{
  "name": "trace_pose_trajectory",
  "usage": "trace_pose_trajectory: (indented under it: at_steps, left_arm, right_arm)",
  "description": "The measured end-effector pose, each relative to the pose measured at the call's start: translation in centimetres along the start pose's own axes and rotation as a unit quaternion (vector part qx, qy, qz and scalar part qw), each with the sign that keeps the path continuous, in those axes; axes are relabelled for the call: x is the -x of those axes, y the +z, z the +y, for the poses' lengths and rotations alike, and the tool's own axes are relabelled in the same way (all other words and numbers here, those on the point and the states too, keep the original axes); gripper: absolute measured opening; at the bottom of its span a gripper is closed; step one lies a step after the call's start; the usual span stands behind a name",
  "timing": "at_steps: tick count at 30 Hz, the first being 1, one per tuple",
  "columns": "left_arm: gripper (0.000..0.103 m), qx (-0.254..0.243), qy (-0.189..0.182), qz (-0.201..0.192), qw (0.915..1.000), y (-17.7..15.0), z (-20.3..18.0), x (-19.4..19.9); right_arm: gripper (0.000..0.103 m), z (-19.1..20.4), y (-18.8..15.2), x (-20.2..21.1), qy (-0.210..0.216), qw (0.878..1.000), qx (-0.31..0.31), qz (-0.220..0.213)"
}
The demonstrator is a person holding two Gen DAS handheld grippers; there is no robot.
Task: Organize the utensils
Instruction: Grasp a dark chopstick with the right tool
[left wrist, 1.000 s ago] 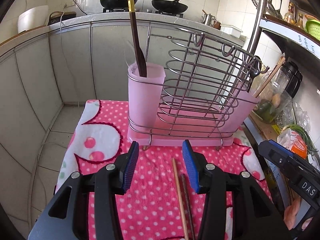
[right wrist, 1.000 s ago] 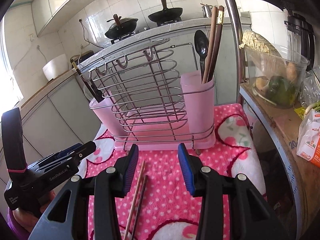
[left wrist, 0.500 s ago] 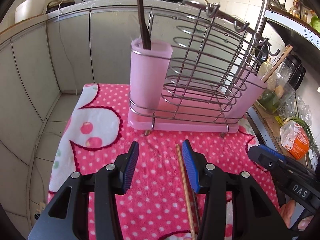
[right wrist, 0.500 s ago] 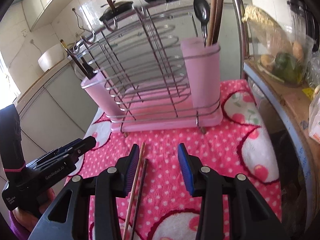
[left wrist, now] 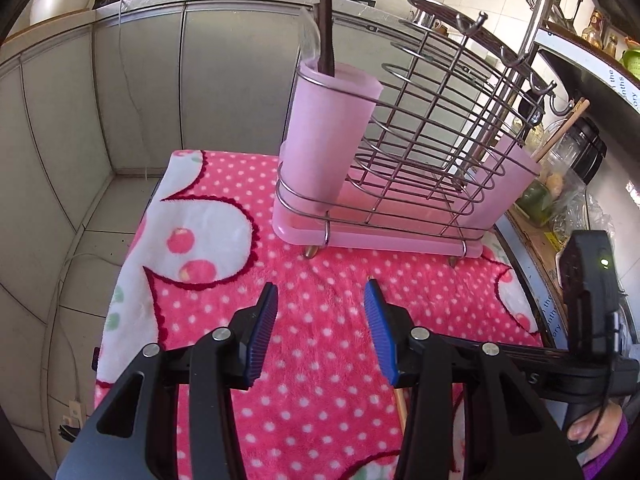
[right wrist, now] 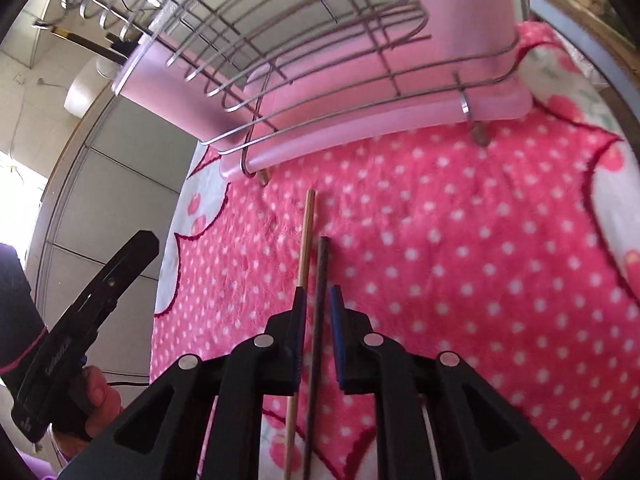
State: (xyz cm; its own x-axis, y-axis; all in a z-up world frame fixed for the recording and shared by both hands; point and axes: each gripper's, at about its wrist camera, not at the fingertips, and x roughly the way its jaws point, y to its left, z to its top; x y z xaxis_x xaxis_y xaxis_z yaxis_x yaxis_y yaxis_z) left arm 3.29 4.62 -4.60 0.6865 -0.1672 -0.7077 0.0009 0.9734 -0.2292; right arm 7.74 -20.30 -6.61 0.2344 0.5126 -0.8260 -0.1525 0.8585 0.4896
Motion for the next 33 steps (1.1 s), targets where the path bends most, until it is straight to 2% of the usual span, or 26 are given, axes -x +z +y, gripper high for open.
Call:
trace_pose_trajectory:
  at_steps: [8,13,18,23,26,28,33]
  left_arm:
    - [0.045,0.012,-0.013,0.002,0.9998,0.1,1.2,-0.2]
    - [0.045,0.015,-0.015,0.020,0.9996,0.2,1.2,-1.1]
    - [0.045,0.013,-0.045,0.071,0.9964,0.3,0.4,-2.6]
    - [0.045,0.022,-0.078,0.143,0.9864,1.0,-1.5,-5.1]
    - [0.043,0.027,-0.074,0.184,0.9798,1.4,-2.6,-6.9]
    - [0.035,0.030,-0.064,0.212,0.9747,1.5,-3.4,-8.3]
    - [0.022,0.026,-0.041,0.260,0.9643,1.4,-4.7,-11.0]
  right_arm:
    - [0.013,1.8,1.1,-3.1,-0.064,0.997,0.025,0.031]
    - [0.006,2.0,1.3,-3.8,-0.071,0.997,0.024,0.027]
    - [0.006,-0.1,1.7,-1.1,-0.054,0.998,0.000,0.013]
    - [0.006,-2.7,2.0,2.6,-0.078,0.997,-0.002,-0.011]
    - [0.006,-4.4,2.2,3.3,-0.086,0.996,-0.014,-0.016]
    - [0.006,-5.5,2.2,3.2,-0.079,0.997,-0.024,-0.010]
    - [0.006,-7.1,2.1,2.7,-0.064,0.997,-0.029,0.007]
